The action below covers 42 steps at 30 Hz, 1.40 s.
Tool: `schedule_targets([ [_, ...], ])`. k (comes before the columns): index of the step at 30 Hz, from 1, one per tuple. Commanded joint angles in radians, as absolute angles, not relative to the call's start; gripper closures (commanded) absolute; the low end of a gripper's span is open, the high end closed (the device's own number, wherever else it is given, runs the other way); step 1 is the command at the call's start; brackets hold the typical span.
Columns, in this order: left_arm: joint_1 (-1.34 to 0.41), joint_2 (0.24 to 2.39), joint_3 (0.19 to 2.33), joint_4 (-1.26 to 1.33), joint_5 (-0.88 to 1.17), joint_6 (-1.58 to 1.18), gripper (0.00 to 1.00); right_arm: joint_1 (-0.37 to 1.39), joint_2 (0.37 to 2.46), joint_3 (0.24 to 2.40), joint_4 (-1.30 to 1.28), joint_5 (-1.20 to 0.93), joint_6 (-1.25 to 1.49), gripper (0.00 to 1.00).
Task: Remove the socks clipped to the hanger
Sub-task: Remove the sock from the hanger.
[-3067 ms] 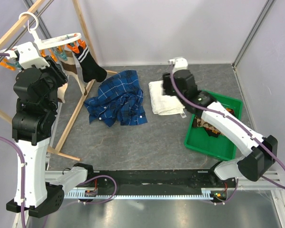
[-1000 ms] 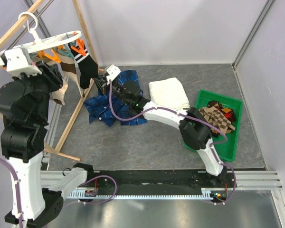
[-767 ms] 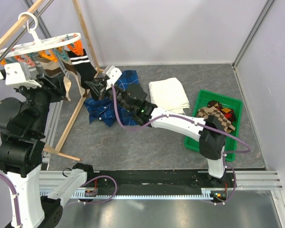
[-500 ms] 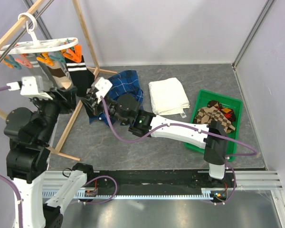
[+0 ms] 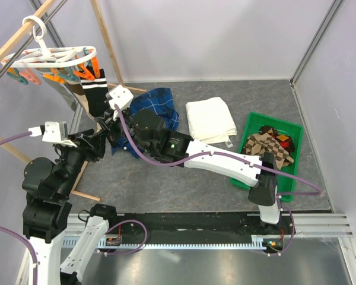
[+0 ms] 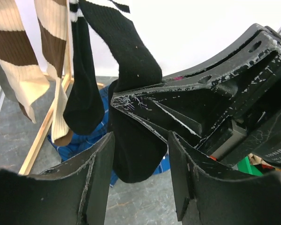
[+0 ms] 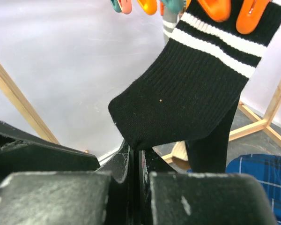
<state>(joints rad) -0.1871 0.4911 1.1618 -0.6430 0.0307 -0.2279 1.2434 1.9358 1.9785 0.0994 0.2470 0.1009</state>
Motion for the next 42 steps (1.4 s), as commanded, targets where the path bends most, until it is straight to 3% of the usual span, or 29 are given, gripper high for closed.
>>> schedule_targets([
  [1, -0.190, 0.495, 1.156, -0.664, 0.022, -0.241, 0.44, 1.270, 1.953, 2.082, 0.097, 0.273, 0.130, 1.00],
  [12, -0.190, 0.471, 1.141, -0.715, -0.083, -0.288, 0.44, 1.272, 1.991, 2.195, 0.042, 0.402, 0.170, 1.00],
  [19, -0.190, 0.489, 1.234, -0.759, -0.307, -0.292, 0.42, 1.270, 1.964, 2.178, 0.020, 0.466, 0.163, 1.00],
  [25, -0.190, 0.525, 1.338, -0.761, -0.143, -0.330, 0.43, 1.255, 1.916, 2.097, 0.040, 0.486, 0.175, 1.00],
  [33, -0.190, 0.376, 0.987, -0.557, 0.067, -0.273, 0.40, 1.250, 1.928, 2.189, 0.012, 0.469, 0.250, 1.00],
  [42, -0.190, 0.391, 0.920, -0.431, 0.091, -0.232, 0.26, 1.267, 1.940, 2.187, 0.015, 0.396, 0.360, 1.00],
])
